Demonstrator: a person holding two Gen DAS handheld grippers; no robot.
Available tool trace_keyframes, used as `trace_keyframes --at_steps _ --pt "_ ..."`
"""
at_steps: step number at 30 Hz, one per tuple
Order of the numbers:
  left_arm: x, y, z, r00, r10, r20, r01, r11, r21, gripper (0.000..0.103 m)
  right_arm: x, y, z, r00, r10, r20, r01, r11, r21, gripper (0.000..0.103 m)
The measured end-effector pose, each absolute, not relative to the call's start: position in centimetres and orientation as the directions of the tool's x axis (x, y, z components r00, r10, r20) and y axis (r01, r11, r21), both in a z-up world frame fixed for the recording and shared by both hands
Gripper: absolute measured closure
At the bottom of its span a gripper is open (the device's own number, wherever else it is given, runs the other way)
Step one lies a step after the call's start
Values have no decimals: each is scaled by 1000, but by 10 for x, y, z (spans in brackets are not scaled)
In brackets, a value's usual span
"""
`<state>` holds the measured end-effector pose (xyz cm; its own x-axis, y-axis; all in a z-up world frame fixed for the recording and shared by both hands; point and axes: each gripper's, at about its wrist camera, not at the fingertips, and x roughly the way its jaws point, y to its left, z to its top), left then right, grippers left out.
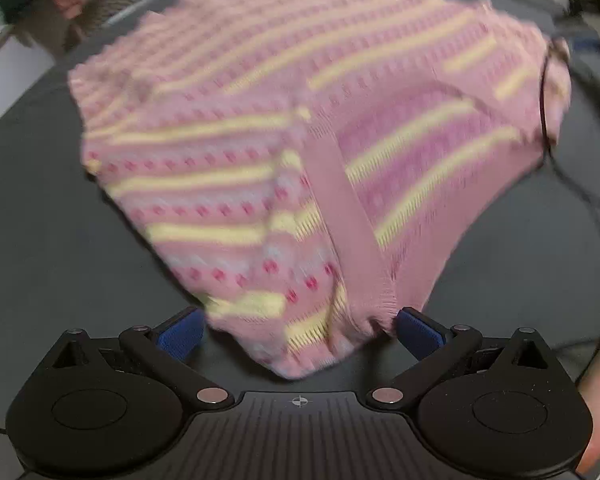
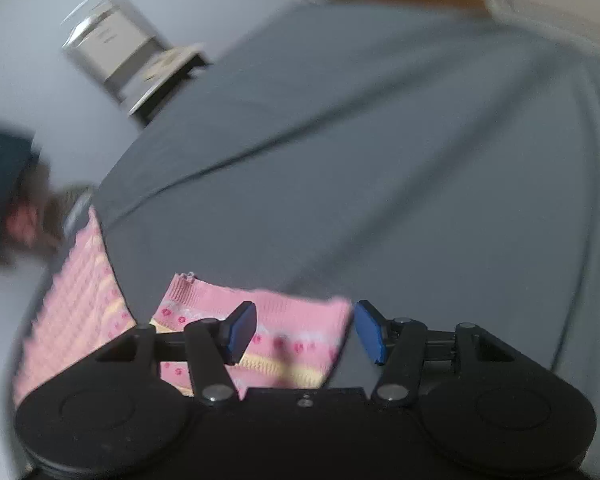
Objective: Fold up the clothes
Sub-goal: 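Grasp the cardigan sleeve cuff with the right tool and lift it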
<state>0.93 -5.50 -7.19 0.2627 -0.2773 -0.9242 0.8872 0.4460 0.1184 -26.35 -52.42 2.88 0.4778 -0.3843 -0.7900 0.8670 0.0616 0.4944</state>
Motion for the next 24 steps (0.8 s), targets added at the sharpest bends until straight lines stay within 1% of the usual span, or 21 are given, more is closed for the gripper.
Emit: trace_keyframes --at_steps 2,4,6,7,8,9,12,14,16,20,22,24 --pt "13 -59 -53 287 -310 -906 872 477 113 0 -265 -526 21 469 -356 -808 867 11 498 49" --pt "17 -68 -34 318 -349 -882 850 517 101 0 -266 -529 15 482 -346 -805 858 3 513 54" --pt "20 -81 -19 327 -394 -859 835 546 67 0 -266 -534 9 484 -347 -803 853 -18 522 69" --pt "21 -88 -12 326 -418 -848 830 555 45 0 -267 -536 6 481 -350 -804 851 -32 524 73" --pt "22 -95 -5 326 -443 -835 826 564 23 0 -268 -537 3 479 -352 -804 849 -46 526 86" --pt "21 -103 0 321 -464 -825 827 563 5 0 -266 -534 7 490 -366 -792 845 -23 534 96" --pt "17 -125 13 325 -503 -801 827 562 -17 0 -253 -513 33 555 -422 -716 821 139 554 98" --pt "16 -137 18 339 -508 -792 808 589 -31 0 -245 -499 50 601 -450 -661 795 247 554 98" --pt "17 -143 22 344 -522 -780 770 632 -84 0 -232 -486 68 655 -451 -606 754 353 553 98" --pt "19 -132 15 310 -564 -765 657 709 -256 0 -174 -464 99 778 -319 -541 620 525 583 98" --pt "17 -124 7 293 -568 -769 626 722 -294 0 -137 -454 97 789 -267 -553 589 583 560 98" --pt "14 -118 -2 303 -558 -773 620 731 -285 0 -99 -444 91 786 -222 -577 566 634 527 98"
